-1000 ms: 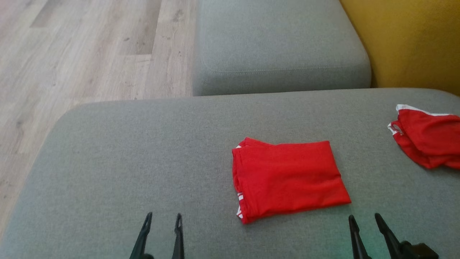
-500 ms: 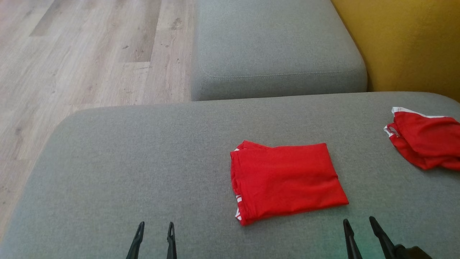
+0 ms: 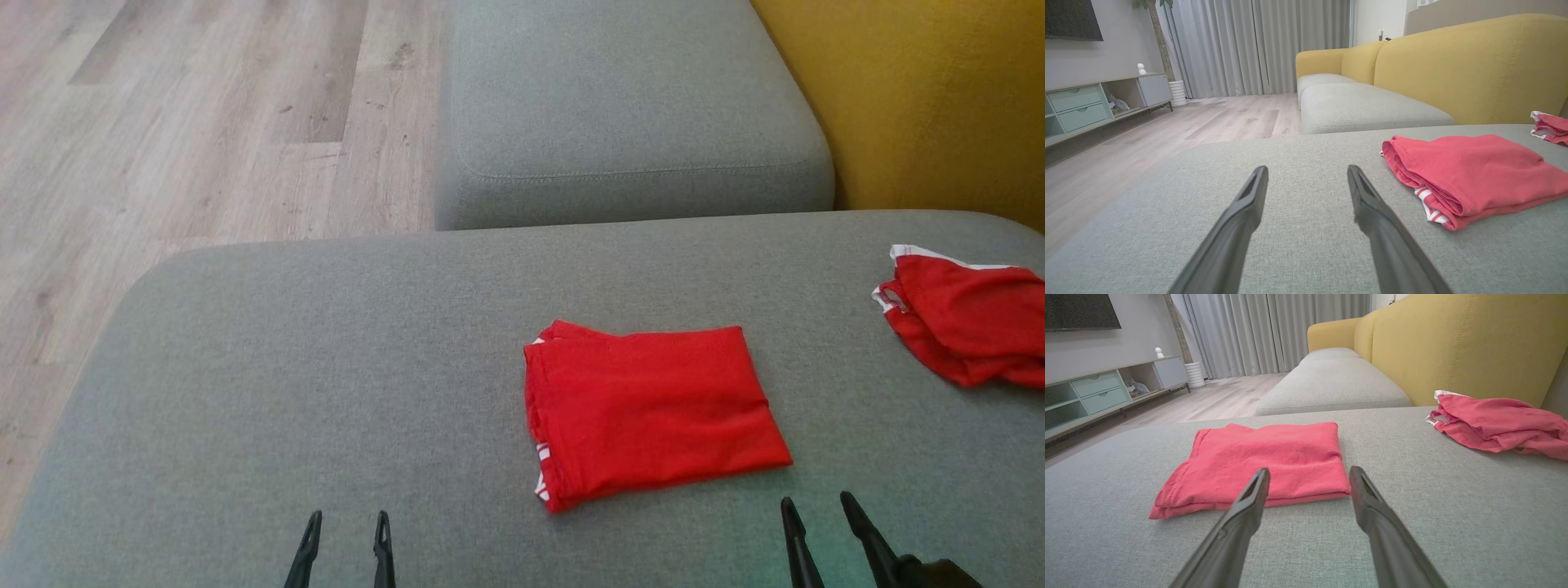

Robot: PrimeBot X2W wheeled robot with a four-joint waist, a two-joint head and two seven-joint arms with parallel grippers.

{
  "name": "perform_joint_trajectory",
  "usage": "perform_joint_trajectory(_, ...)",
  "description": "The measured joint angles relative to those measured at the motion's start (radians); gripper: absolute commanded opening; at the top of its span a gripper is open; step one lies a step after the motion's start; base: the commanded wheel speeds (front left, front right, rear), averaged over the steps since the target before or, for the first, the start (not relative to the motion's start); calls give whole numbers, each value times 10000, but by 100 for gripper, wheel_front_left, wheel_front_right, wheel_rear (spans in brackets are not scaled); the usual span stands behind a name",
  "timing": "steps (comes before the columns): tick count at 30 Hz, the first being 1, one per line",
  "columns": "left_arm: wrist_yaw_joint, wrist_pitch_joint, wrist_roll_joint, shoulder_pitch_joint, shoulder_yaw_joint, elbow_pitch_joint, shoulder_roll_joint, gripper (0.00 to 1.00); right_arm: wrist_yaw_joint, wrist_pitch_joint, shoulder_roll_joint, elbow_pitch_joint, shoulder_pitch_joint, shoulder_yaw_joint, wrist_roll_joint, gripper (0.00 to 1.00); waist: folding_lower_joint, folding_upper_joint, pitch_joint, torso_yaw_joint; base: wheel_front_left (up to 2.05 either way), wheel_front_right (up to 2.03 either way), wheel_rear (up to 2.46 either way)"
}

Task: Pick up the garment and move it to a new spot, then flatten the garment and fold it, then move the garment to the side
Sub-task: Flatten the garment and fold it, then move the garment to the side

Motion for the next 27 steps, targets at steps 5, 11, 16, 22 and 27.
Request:
perform_joint_trajectory(5,-31,0,0,14,12,2,-4,100,0,0,-2,12,-2,-21,-36,100,0,0,79,32,0,0,0)
perform_joint_trajectory(11,-27,0,-4,8,29,-50,-12,100,0,0,-8,128,-69,-128,-86,100,0,0,312,55,0,0,0)
perform_joint_trajectory(16,13,0,-61,-10,44,-309,-15,100,0,0,-92,504,-939,-332,-73,100,0,0,602,-29,0,0,0)
perform_joint_trajectory(22,113,0,-59,-202,-71,-387,-25,100,0,0,-562,1340,-2443,-314,194,100,1,0,992,-79,0,0,0)
perform_joint_trajectory(27,163,0,-58,-646,-353,-422,-40,100,0,318,-1106,3066,-3945,17,623,100,2,0,1436,-8,0,0,0)
